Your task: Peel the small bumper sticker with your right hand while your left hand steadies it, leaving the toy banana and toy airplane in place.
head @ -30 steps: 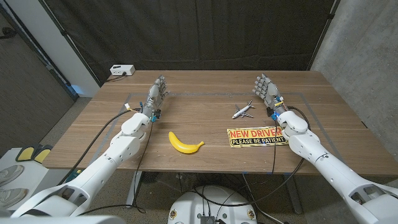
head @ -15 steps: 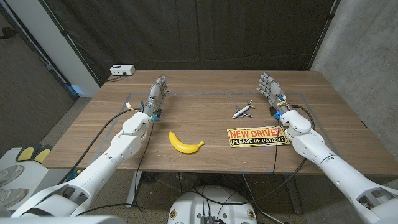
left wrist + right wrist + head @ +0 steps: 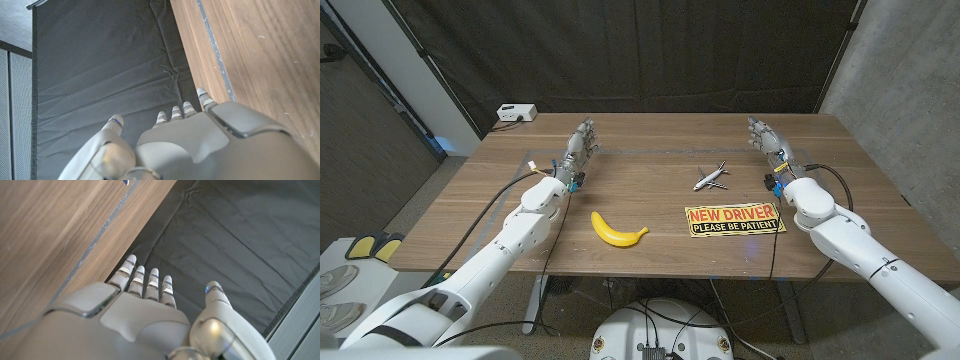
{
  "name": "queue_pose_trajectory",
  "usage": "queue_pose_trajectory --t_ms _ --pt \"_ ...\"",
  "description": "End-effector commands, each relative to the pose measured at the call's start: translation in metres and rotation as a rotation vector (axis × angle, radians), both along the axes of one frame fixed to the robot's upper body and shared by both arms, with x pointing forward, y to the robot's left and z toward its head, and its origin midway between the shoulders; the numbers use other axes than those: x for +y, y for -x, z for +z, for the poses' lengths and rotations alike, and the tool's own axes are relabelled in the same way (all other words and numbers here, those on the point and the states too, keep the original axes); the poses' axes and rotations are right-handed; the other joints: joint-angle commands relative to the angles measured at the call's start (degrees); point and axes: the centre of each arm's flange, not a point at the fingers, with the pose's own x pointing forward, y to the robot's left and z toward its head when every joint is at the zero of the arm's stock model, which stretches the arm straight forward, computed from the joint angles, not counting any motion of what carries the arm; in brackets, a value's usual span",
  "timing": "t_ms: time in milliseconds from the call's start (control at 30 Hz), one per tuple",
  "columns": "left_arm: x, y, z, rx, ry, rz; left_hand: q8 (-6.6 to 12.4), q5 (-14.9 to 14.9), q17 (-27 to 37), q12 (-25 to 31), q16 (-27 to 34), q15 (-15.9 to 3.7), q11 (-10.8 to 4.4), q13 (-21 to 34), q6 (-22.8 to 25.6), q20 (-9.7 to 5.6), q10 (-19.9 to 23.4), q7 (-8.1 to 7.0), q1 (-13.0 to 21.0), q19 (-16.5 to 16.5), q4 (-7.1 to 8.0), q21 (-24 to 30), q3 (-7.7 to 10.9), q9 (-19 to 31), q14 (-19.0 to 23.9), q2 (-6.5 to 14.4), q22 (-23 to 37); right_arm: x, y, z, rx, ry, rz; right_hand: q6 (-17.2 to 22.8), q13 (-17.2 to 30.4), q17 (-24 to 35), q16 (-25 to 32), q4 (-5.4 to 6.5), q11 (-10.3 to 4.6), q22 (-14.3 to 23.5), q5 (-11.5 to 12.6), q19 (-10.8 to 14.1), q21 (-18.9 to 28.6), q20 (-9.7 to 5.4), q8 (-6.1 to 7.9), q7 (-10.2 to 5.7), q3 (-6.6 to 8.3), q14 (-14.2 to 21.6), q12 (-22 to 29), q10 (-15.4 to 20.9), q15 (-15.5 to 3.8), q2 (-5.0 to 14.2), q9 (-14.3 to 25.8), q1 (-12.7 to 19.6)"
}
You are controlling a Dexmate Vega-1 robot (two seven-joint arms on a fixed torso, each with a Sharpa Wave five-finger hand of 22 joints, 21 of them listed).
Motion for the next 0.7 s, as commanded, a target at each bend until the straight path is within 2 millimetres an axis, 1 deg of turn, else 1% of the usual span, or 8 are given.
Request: queue_pose_trajectory --t_ms 33,367,533,600,700 --pt "-0.011 -0.008 0.005 0.0 -0.029 -0.043 0.32 0.2 0.12 0.43 0.42 -0.03 0.18 0.2 -0.01 0.07 -1.33 0.08 0.06 -0.29 -0.03 -0.05 0.38 0.15 -1.82 1.75 0.23 0.01 0.044 0.002 -0.003 0.162 -0.181 0.67 0.04 0.12 0.56 -0.49 -0.09 0.19 0.31 0.67 0.49 -0.08 0.44 -0.07 0.14 0.71 0.36 0.64 0.01 0.01 0.11 0.85" --pt "-0.018 -0.015 0.009 -0.003 -0.05 -0.08 0.42 0.21 0.12 0.53 0.43 0.07 0.28 0.2 0.36 0.18 -1.05 0.17 0.05 -0.21 -0.06 -0.12 0.38 0.16 -1.75 1.73 0.24 0.02 0.08 -0.003 0.013 0.276 -0.332 1.19 0.03 0.08 0.65 -0.83 -0.18 0.17 0.31 0.71 0.48 -0.09 0.6 -0.11 0.32 1.08 0.35 0.73 -0.33 0.02 0.11 1.44" --pt "-0.023 -0.019 0.012 -0.005 -0.065 -0.099 0.46 0.21 0.11 0.59 0.46 0.14 0.22 0.21 0.52 0.23 -0.89 0.25 0.05 -0.11 -0.06 -0.13 0.38 0.17 -1.64 1.73 0.24 0.025 0.096 -0.004 0.028 0.336 -0.41 2.42 0.03 0.05 0.72 -1.13 -0.59 0.15 0.33 0.89 0.52 -0.07 1.0 -0.11 0.52 1.47 0.57 1.44 -0.54 0.05 0.12 2.08" --pt "-0.025 -0.02 0.013 -0.005 -0.07 -0.106 0.46 0.21 0.11 0.6 0.47 0.13 0.18 0.21 0.56 0.22 -0.85 0.24 0.05 -0.11 -0.07 -0.15 0.38 0.18 -1.62 1.72 0.24 0.027 0.101 -0.006 0.035 0.353 -0.436 2.95 0.03 0.03 0.81 -1.28 -0.47 0.14 0.33 1.09 0.58 -0.09 1.14 -0.06 0.57 1.8 0.73 1.96 -0.69 -0.03 0.12 2.37" --pt "-0.028 -0.022 0.015 -0.005 -0.077 -0.117 0.47 0.21 0.11 0.63 0.46 0.12 0.31 0.21 0.61 0.21 -0.76 0.25 0.05 -0.09 -0.07 -0.16 0.38 0.18 -1.61 1.72 0.24 0.029 0.108 -0.008 0.048 0.381 -0.474 3.06 0.03 0.02 0.86 -1.41 -0.89 0.13 0.33 1.19 0.59 -0.04 1.12 0.0 0.59 2.04 0.63 1.83 -0.77 -0.16 0.13 2.61"
